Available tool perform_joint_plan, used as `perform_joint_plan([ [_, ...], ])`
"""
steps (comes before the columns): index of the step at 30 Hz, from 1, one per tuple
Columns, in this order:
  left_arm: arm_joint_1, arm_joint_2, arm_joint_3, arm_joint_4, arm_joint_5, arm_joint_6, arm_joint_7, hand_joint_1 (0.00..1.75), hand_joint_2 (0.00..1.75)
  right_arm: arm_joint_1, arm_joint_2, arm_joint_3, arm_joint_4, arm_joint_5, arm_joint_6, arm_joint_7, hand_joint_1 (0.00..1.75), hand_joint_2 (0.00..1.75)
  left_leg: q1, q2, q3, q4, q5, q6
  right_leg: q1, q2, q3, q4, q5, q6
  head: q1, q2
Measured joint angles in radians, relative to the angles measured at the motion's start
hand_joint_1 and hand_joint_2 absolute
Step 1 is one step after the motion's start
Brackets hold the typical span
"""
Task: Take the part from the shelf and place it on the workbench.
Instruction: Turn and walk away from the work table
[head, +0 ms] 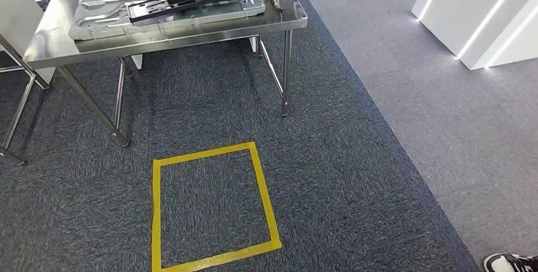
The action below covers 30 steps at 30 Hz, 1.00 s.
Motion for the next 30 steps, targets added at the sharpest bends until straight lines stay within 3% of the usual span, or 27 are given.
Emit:
perform_joint_plan([
  [1, 0.001, 0.001, 0.000, 0.000, 0.000, 0.000, 0.001, 0.00, 0.00, 0.000, 0.000, 0.000, 0.001, 0.000, 0.000, 0.000, 0.00, 1.75, 0.001, -0.002, -0.009, 0.012, -0.021, -0.007, -0.002, -0.002, -0.013, 0.000, 0.013, -0.007, 0.000, 0.000],
  [2, 0.002, 0.002, 0.000, 0.000, 0.000, -0.001, 0.002, 0.00, 0.00, 0.000, 0.001, 0.000, 0.002, 0.000, 0.001, 0.000, 0.00, 1.75, 0.003, -0.004, -0.020, 0.042, -0.062, -0.014, -0.005, -0.004, -0.029, -0.001, 0.027, -0.013, 0.000, 0.000],
  [4, 0.003, 0.003, 0.000, 0.000, 0.001, -0.001, 0.003, 0.00, 0.00, 0.000, 0.001, 0.000, 0.003, 0.000, 0.003, 0.000, 0.00, 1.75, 0.011, -0.006, -0.041, 0.149, -0.171, -0.029, -0.006, -0.006, -0.063, 0.003, 0.053, -0.019, 0.000, 0.000],
  [5, 0.003, 0.003, 0.000, 0.000, 0.001, -0.001, 0.003, 0.00, 0.00, 0.001, 0.001, 0.000, 0.003, 0.000, 0.005, 0.000, 0.00, 1.75, 0.015, -0.006, -0.046, 0.209, -0.203, -0.035, -0.006, -0.007, -0.082, 0.007, 0.065, -0.018, 0.000, 0.000],
  [6, 0.002, 0.002, 0.000, 0.000, 0.002, -0.002, 0.003, 0.00, 0.00, 0.001, 0.001, 0.000, 0.004, 0.000, 0.006, 0.000, 0.00, 1.75, 0.019, -0.006, -0.043, 0.252, -0.207, -0.039, -0.006, -0.007, -0.102, 0.013, 0.076, -0.017, 0.000, 0.000],
  [7, 0.002, 0.003, 0.000, 0.000, 0.002, -0.002, 0.004, 0.00, 0.00, 0.001, 0.001, 0.000, 0.004, 0.000, 0.007, 0.000, 0.00, 1.75, 0.022, -0.006, -0.027, 0.267, -0.187, -0.042, -0.006, -0.007, -0.122, 0.020, 0.086, -0.015, 0.000, 0.000],
  [8, 0.001, 0.003, 0.000, 0.000, 0.002, -0.002, 0.004, 0.00, 0.00, 0.001, 0.001, 0.000, 0.004, 0.000, 0.008, 0.000, 0.00, 1.75, 0.024, -0.006, 0.005, 0.249, -0.156, -0.043, -0.007, -0.007, -0.142, 0.028, 0.094, -0.012, 0.000, 0.000],
  [9, 0.000, 0.004, 0.000, 0.000, 0.003, -0.002, 0.004, 0.00, 0.00, 0.001, 0.001, 0.000, 0.003, 0.000, 0.009, 0.000, 0.00, 1.75, 0.026, -0.006, 0.055, 0.197, -0.130, -0.042, -0.008, -0.006, -0.159, 0.036, 0.102, -0.009, 0.000, 0.000],
  [10, -0.002, 0.005, 0.000, 0.000, 0.004, -0.002, 0.004, 0.00, 0.00, 0.000, 0.001, 0.000, 0.003, 0.000, 0.009, -0.001, 0.00, 1.75, 0.025, -0.007, 0.118, 0.122, -0.122, -0.038, -0.007, -0.005, -0.172, 0.043, 0.107, -0.004, 0.000, 0.000],
  [12, -0.006, 0.008, 0.000, 0.000, 0.007, -0.002, 0.005, 0.00, 0.87, 0.000, 0.002, 0.000, 0.003, 0.000, 0.010, -0.001, 0.00, 1.75, 0.021, -0.007, 0.219, -0.023, -0.150, -0.027, -0.005, -0.006, -0.188, 0.055, 0.120, 0.008, 0.000, 0.000],
  [13, -0.006, 0.009, 0.000, 0.000, 0.007, -0.003, 0.005, 0.00, 1.31, 0.000, 0.002, 0.000, 0.003, 0.000, 0.011, -0.001, 0.00, 1.75, 0.018, -0.007, 0.240, -0.062, -0.165, -0.021, -0.004, -0.006, -0.192, 0.058, 0.127, 0.015, 0.000, 0.000],
  [14, -0.006, 0.009, 0.000, 0.000, 0.008, -0.003, 0.007, 0.00, 1.75, 0.000, 0.002, 0.000, 0.003, 0.001, 0.011, -0.001, 0.00, 1.75, 0.017, -0.006, 0.241, -0.078, -0.168, -0.014, -0.005, -0.007, -0.195, 0.058, 0.135, 0.022, 0.000, 0.000],
  [16, -0.005, 0.009, 0.000, 0.000, 0.008, -0.003, 0.010, 0.00, 1.75, 0.001, 0.002, 0.000, 0.004, 0.001, 0.014, -0.001, 0.00, 1.75, 0.017, -0.003, 0.228, -0.081, -0.153, 0.002, -0.008, -0.005, -0.206, 0.074, 0.125, 0.034, 0.000, 0.000],
  [18, -0.005, 0.008, -0.001, 0.000, 0.009, -0.003, 0.012, 0.00, 1.75, 0.003, 0.002, 0.000, 0.005, 0.003, 0.016, 0.004, 0.00, 1.75, 0.016, 0.001, 0.212, -0.083, -0.135, 0.017, -0.011, 0.000, -0.238, 0.157, 0.057, 0.038, 0.000, 0.000],
  [20, -0.008, 0.005, -0.012, -0.005, 0.021, 0.003, 0.017, 0.00, 1.75, 0.010, 0.003, 0.000, 0.006, 0.008, 0.017, 0.013, 0.00, 1.75, 0.011, 0.004, 0.193, -0.080, -0.123, 0.025, -0.010, 0.001, -0.280, 0.286, -0.022, 0.039, 0.000, 0.000],
  [21, -0.012, 0.001, -0.024, -0.011, 0.032, 0.010, 0.021, 0.00, 1.75, 0.016, 0.004, 0.000, 0.006, 0.010, 0.015, 0.017, 0.00, 1.75, 0.008, 0.004, 0.185, -0.077, -0.118, 0.025, -0.010, 0.001, -0.288, 0.326, -0.038, 0.039, 0.000, 0.000],
  [22, -0.016, -0.003, -0.039, -0.019, 0.048, 0.020, 0.025, 0.00, 1.75, 0.022, 0.006, 0.000, 0.007, 0.012, 0.012, 0.020, 0.00, 1.75, 0.006, 0.004, 0.177, -0.072, -0.116, 0.025, -0.009, 0.001, -0.277, 0.331, -0.035, 0.038, 0.000, 0.000],
  [23, -0.022, -0.007, -0.055, -0.030, 0.066, 0.032, 0.030, 0.00, 1.75, 0.029, 0.008, 0.000, 0.008, 0.014, 0.008, 0.022, 0.00, 1.75, 0.005, 0.003, 0.172, -0.068, -0.114, 0.025, -0.008, 0.001, -0.247, 0.294, -0.015, 0.036, 0.000, 0.000],
  [25, -0.034, -0.017, -0.088, -0.052, 0.107, 0.057, 0.041, 0.00, 1.75, 0.041, 0.010, 0.000, 0.010, 0.017, -0.001, 0.024, 0.00, 1.75, 0.003, 0.002, 0.166, -0.057, -0.116, 0.020, -0.005, 0.001, -0.158, 0.156, 0.036, 0.025, 0.000, 0.000],
  [26, -0.040, -0.022, -0.105, -0.062, 0.127, 0.070, 0.046, 0.00, 1.31, 0.045, 0.012, 0.000, 0.011, 0.018, -0.005, 0.025, 0.00, 1.75, 0.001, 0.003, 0.163, -0.050, -0.119, 0.016, -0.002, 0.001, -0.125, 0.097, 0.051, 0.018, 0.000, 0.000],
  [28, -0.051, -0.031, -0.138, -0.079, 0.164, 0.093, 0.056, 0.00, 0.44, 0.051, 0.016, -0.001, 0.011, 0.022, -0.014, 0.026, 0.00, 1.75, -0.004, 0.006, 0.157, -0.041, -0.122, 0.011, 0.001, 0.001, -0.105, 0.049, 0.056, 0.010, 0.000, 0.000],
  [29, -0.055, -0.035, -0.157, -0.088, 0.184, 0.106, 0.062, 0.00, 0.00, 0.055, 0.019, -0.002, 0.011, 0.024, -0.019, 0.027, 0.00, 1.31, -0.004, 0.007, 0.154, -0.038, -0.123, 0.011, 0.001, 0.001, -0.108, 0.047, 0.058, 0.009, 0.000, 0.000],
  [30, -0.058, -0.040, -0.177, -0.097, 0.205, 0.119, 0.068, 0.00, 0.00, 0.058, 0.023, -0.003, 0.011, 0.026, -0.024, 0.028, 0.00, 0.87, -0.004, 0.008, 0.153, -0.037, -0.123, 0.012, 0.001, 0.002, -0.109, 0.046, 0.059, 0.009, 0.000, 0.000],
])
